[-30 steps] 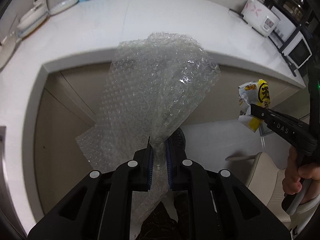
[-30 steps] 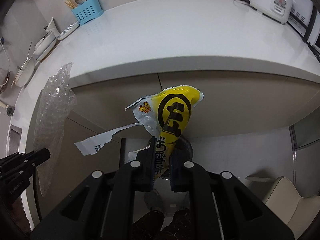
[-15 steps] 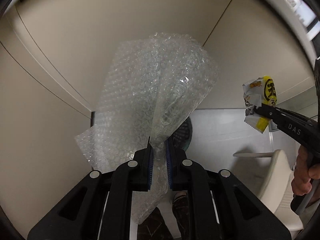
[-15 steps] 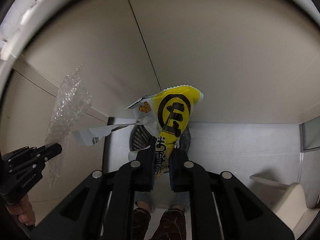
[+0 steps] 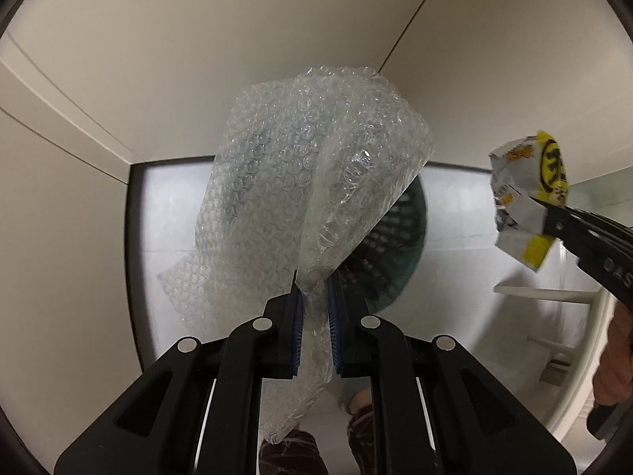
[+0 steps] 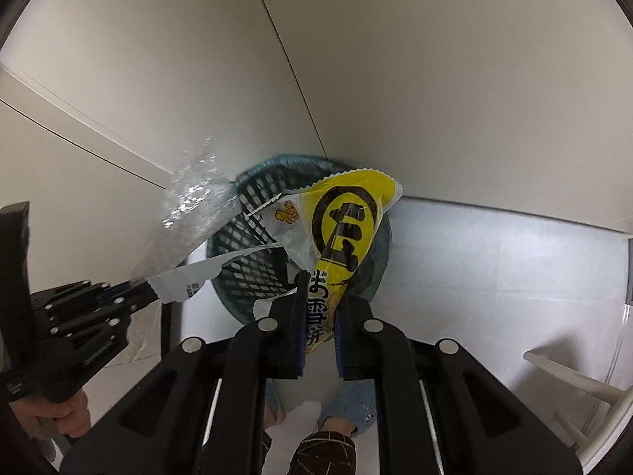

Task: Collect trash
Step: 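Open left tool to drop the bubble wrap while right tool drops the snack wrapper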

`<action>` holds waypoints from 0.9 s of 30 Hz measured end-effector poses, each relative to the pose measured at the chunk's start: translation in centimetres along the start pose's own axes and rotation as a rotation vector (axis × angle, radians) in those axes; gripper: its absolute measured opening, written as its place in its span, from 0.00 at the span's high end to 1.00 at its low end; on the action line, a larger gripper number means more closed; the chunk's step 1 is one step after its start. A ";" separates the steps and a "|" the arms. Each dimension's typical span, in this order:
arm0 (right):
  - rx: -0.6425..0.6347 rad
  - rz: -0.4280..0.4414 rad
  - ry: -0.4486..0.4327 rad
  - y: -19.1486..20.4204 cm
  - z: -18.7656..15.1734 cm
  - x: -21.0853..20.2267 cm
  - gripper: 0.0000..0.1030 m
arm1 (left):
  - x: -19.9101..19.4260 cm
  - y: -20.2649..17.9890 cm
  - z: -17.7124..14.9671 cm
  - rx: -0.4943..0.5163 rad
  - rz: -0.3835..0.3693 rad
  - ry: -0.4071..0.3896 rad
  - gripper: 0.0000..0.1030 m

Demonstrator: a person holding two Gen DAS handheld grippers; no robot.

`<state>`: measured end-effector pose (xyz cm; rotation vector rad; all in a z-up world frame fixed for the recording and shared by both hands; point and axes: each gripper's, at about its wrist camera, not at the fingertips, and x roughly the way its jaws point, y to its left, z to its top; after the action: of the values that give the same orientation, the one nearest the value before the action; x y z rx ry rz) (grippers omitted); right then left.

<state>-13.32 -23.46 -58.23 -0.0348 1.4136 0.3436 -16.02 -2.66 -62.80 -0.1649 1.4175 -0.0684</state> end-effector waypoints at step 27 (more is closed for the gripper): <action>0.026 -0.014 0.030 -0.1 -0.8 3.9 0.91 | 8.4 -2.2 2.1 0.051 -0.104 0.009 0.49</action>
<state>-13.62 -22.90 -62.12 -0.0283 1.4472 0.3142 -12.55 -5.90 -70.37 -0.1962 1.4140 -0.1904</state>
